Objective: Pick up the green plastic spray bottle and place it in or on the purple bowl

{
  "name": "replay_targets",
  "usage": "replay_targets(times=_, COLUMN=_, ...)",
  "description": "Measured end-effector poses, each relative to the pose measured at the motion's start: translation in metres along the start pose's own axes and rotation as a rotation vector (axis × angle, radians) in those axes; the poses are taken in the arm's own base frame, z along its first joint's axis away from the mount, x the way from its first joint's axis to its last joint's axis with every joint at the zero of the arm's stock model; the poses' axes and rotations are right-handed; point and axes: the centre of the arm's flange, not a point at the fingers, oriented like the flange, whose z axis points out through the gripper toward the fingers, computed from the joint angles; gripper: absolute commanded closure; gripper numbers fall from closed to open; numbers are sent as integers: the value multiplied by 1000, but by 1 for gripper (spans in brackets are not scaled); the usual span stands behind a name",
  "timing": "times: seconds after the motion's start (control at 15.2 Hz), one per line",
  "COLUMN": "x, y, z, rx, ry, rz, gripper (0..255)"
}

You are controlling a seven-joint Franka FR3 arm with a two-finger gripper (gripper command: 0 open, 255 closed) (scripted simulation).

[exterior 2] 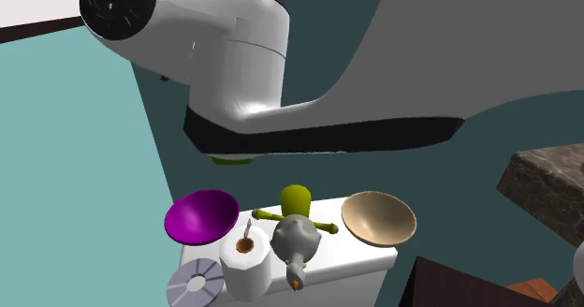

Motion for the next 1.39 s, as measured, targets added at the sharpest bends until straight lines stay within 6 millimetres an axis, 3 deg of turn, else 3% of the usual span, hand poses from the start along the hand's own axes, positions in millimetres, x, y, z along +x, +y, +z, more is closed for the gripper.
replay_targets(times=0.33, x=8, y=-59, z=-40, rx=0, ry=0, rz=1, gripper=255)
replay_targets(times=0.53, x=14, y=-88, z=-36, rx=121, ry=24, rz=-1, gripper=255)
replay_targets(times=0.99, x=14, y=-85, z=-38, rx=105, ry=17, rz=46, gripper=255)
replay_targets(times=1.39, x=-5, y=-76, z=-38, rx=43, ry=-76, rz=113, gripper=255)
